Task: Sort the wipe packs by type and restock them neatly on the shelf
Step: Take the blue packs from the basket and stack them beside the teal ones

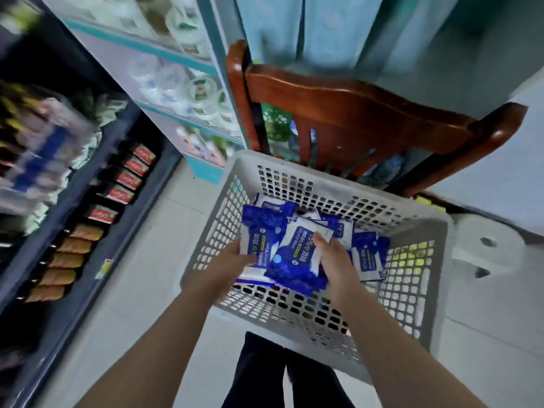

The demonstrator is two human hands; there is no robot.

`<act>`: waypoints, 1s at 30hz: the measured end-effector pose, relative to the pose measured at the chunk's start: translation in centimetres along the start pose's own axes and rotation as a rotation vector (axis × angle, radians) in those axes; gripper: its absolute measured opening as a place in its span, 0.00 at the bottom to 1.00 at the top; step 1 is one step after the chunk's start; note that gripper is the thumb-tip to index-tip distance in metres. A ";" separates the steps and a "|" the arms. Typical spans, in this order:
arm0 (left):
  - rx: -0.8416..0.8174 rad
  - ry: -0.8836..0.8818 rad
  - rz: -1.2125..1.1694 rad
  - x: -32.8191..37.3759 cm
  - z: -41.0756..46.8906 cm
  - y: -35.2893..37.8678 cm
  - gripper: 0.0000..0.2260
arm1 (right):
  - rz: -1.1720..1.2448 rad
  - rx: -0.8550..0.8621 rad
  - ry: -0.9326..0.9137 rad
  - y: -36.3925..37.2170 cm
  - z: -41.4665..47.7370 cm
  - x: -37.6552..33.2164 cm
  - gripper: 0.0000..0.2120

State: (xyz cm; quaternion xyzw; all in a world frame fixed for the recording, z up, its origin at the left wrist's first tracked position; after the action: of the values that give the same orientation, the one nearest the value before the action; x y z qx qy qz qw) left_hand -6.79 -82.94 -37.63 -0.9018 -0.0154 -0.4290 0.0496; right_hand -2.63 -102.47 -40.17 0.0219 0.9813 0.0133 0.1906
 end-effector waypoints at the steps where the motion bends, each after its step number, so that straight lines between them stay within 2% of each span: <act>1: 0.045 0.018 -0.044 0.4 -1.2 -0.6 0.16 | 0.012 -0.053 0.013 1.2 -0.9 -0.4 0.40; 2: 0.089 0.046 -0.078 0.7 -2.3 -1.2 0.15 | 0.004 -0.098 0.010 2.5 -1.9 -0.7 0.39; 5: 0.251 0.132 -0.170 1.7 -5.8 -3.9 0.13 | -0.128 -0.241 -0.113 6.6 -5.5 -2.3 0.18; 10: 0.500 0.233 -0.246 2.5 -11.3 -10.6 0.08 | -0.321 -0.366 -0.334 13.8 -11.1 -3.4 0.24; 15: 0.730 0.335 -0.333 3.0 -16.9 -18.3 0.11 | -0.398 -0.459 -0.474 22.3 -15.4 -2.6 0.16; 17: 0.772 0.375 -0.370 3.0 -19.0 -21.5 0.11 | -0.400 -0.499 -0.524 26.4 -17.4 -2.1 0.16; 20: 0.846 0.446 -0.350 3.0 -22.2 -27.0 0.21 | -0.445 -0.523 -0.616 32.9 -19.9 -1.1 0.17; 26: 1.014 0.555 -0.345 2.7 -27.7 -38.1 0.16 | -0.467 -0.642 -0.697 44.6 -24.5 1.7 0.10; 30: 1.085 0.634 -0.317 2.9 -30.4 -44.0 0.15 | -0.527 -0.647 -0.774 51.1 -26.8 2.4 0.08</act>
State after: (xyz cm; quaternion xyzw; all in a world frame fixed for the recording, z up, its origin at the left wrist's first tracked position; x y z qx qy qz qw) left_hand -31.47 -42.36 -12.96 -0.5650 -0.3474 -0.6079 0.4366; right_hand -12.97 -51.84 -14.48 -0.2800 0.7582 0.2562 0.5301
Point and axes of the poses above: each hand's wrist, its own z-axis towards the middle knuckle, its own y-axis out of the palm, x = y × z, the point moved 5 cm from there along z, towards the middle knuckle, and after that the axes turned 14 degrees about y, right-handed, at the moved point
